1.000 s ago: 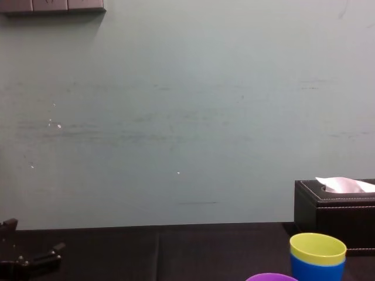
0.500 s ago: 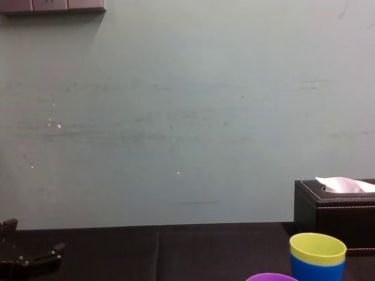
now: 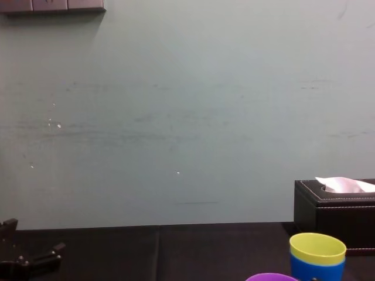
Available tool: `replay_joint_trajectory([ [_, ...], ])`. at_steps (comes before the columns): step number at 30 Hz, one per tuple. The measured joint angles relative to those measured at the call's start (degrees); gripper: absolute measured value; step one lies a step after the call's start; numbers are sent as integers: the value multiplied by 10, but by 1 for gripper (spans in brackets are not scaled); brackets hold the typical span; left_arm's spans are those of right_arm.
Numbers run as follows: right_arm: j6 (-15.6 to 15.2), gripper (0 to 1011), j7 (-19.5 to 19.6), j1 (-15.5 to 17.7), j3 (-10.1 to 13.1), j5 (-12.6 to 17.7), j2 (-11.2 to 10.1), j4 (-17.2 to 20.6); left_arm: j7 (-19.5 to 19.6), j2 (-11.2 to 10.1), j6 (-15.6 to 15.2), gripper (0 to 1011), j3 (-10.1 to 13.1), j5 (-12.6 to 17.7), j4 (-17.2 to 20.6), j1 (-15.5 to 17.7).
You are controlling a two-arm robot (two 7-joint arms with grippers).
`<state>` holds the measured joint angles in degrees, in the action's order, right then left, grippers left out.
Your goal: Stack the three plastic cups sequentially using one hand.
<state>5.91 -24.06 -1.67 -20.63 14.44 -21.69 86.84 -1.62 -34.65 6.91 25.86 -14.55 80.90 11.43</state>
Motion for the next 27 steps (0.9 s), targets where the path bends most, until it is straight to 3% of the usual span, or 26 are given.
replay_joint_trajectory([
  [24, 4, 1004, 6, -12, -7, -12, 11, -16, 0, 0, 0, 1011, 0, 0, 0, 0],
  [27, 4, 966, 6, -12, -7, -11, 11, -15, 0, 0, 0, 1011, 0, 0, 0, 0],
])
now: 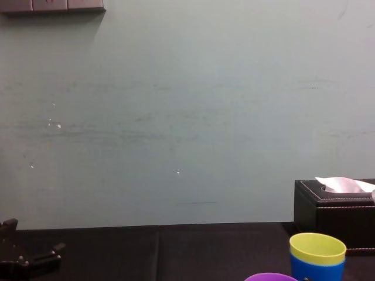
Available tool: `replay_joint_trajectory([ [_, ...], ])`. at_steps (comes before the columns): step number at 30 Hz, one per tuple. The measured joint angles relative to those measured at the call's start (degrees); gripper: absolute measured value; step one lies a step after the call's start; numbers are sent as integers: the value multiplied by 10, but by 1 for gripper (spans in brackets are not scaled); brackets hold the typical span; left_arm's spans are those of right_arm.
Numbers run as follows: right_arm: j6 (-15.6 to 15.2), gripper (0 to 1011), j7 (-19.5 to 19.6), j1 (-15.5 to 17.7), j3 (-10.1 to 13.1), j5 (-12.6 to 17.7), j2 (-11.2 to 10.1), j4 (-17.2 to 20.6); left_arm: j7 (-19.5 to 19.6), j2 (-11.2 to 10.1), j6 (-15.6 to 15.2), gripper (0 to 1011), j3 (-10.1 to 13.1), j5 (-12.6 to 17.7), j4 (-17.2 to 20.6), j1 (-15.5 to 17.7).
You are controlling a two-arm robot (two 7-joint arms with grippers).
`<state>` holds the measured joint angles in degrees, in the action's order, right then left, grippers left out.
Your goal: Stack the three plastic cups sequentially using one hand.
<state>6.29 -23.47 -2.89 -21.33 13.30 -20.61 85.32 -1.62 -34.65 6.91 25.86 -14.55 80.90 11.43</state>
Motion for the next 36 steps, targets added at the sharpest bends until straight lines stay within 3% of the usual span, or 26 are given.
replay_joint_trajectory([
  [7, 0, 802, 0, 0, 0, 1, 0, 1, 0, 0, 0, 1011, 0, 0, 0, 0],
  [22, -8, 736, 0, 6, 7, 4, -5, 20, 0, 0, 0, 1011, 0, 0, 0, 0],
  [29, -36, 736, 4, 8, 15, 10, -12, 52, 0, 0, 0, 1011, 0, 0, 0, 0],
  [36, -78, 736, 9, 3, 35, 39, -21, 100, 0, 0, 0, 1011, 0, 0, 0, 0],
])
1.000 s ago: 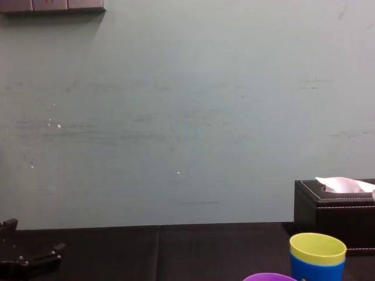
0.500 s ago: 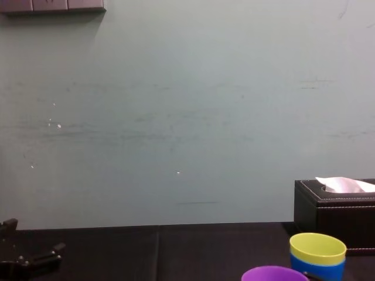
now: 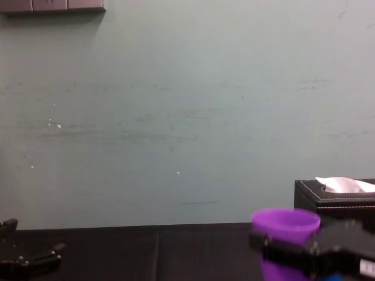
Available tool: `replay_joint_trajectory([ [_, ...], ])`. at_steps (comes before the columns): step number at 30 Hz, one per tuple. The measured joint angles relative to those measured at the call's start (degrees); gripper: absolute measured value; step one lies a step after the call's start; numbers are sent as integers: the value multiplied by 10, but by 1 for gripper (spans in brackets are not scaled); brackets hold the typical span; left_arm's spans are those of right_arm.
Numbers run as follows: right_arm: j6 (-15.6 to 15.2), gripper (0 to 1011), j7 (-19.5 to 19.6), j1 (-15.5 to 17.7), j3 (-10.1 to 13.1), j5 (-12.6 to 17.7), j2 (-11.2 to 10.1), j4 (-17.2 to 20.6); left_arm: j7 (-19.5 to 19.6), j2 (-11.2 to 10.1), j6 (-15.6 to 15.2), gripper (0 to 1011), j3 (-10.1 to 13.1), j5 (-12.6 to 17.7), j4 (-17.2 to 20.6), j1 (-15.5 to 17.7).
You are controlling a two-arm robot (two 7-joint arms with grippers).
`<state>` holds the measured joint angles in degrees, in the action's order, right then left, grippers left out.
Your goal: Stack the three plastic cups sequentially using one hand.
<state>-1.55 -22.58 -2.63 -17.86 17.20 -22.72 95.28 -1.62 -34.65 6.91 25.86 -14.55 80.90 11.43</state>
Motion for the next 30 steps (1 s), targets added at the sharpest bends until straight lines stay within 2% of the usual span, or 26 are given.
replay_joint_trajectory([
  [7, -12, 735, 7, -14, 20, 23, -9, 29, 0, 0, 0, 1012, 0, 0, 0, 0],
  [13, -11, 736, 12, -26, 30, 33, -12, 32, 0, 0, 0, 1012, 0, 0, 0, 0],
  [30, 12, 735, 28, -47, 38, 34, -5, -21, 0, 0, 0, 1011, 0, 0, 0, 0],
])
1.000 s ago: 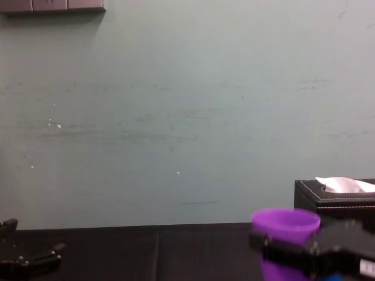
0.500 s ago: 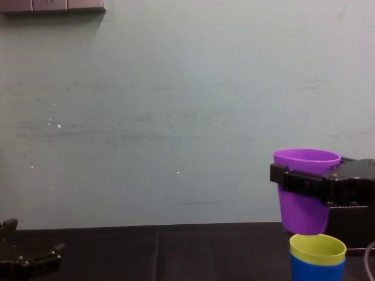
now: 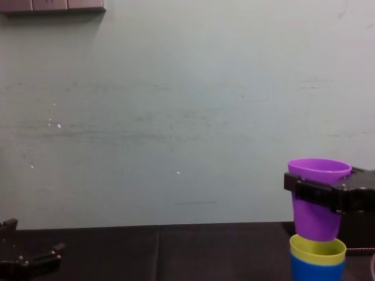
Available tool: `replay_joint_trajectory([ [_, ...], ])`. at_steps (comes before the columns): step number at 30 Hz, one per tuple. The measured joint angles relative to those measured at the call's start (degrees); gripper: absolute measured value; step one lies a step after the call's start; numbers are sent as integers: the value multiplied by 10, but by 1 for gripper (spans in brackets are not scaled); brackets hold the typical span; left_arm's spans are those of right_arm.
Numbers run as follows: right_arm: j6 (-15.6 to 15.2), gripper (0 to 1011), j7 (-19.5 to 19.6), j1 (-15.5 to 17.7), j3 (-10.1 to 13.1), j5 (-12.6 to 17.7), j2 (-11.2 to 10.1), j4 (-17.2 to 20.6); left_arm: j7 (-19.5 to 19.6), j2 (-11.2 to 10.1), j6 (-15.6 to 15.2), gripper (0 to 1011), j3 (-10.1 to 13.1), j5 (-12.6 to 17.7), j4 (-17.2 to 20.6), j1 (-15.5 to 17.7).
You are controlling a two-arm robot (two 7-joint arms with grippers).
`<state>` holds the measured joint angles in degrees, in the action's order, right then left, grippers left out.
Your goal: Stack the three plastic cups sequentially using one hand.
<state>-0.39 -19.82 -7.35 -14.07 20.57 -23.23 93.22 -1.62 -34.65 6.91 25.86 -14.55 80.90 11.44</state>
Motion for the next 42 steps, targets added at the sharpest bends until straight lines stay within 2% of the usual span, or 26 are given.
replay_joint_trajectory([
  [22, 36, 736, -1, -7, -3, -25, 19, -60, 0, 0, 0, 1011, 0, 0, 0, 0],
  [42, 46, 736, -5, -3, -3, -38, 28, -88, 0, 0, 0, 1011, 0, 0, 0, 0],
])
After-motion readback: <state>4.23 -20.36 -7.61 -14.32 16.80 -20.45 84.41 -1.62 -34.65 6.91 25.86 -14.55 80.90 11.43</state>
